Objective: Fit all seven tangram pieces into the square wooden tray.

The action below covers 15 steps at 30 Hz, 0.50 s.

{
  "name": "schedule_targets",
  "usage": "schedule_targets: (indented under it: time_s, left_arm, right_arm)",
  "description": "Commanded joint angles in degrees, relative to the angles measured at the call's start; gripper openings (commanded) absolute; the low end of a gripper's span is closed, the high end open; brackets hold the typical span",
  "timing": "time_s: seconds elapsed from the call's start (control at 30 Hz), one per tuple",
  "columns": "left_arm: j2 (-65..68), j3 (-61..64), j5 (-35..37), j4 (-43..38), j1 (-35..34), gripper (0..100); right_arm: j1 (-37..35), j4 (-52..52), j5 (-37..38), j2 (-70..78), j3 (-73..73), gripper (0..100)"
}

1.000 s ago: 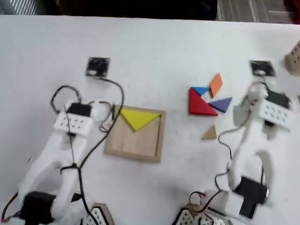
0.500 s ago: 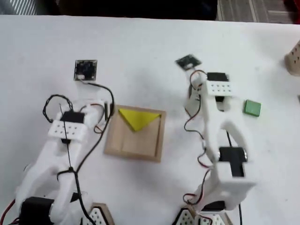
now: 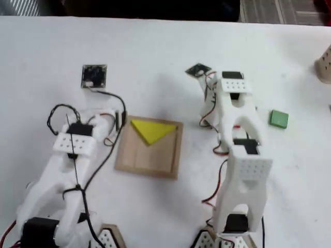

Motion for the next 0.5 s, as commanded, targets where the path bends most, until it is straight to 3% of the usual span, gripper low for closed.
schedule_targets:
  time_s: [0.0,0.33,0.47]
  left_arm:
    - [-2.33,-0.26,0.26,-1.32,0.04,21]
    - [-2.24,-0.18,-2.46,-1.41,1.54,21]
    - [-2.24,-0.18,-2.55,-1.41,1.54,21]
  right_arm:
    - [0.75,0.57,0.7,2.33,-4.92,31.7]
    - [-0.31,3.82,0.09,4.18,-8.88,31.4]
    - [-0.31,2.33,-3.6,4.18,-9.05,22.8]
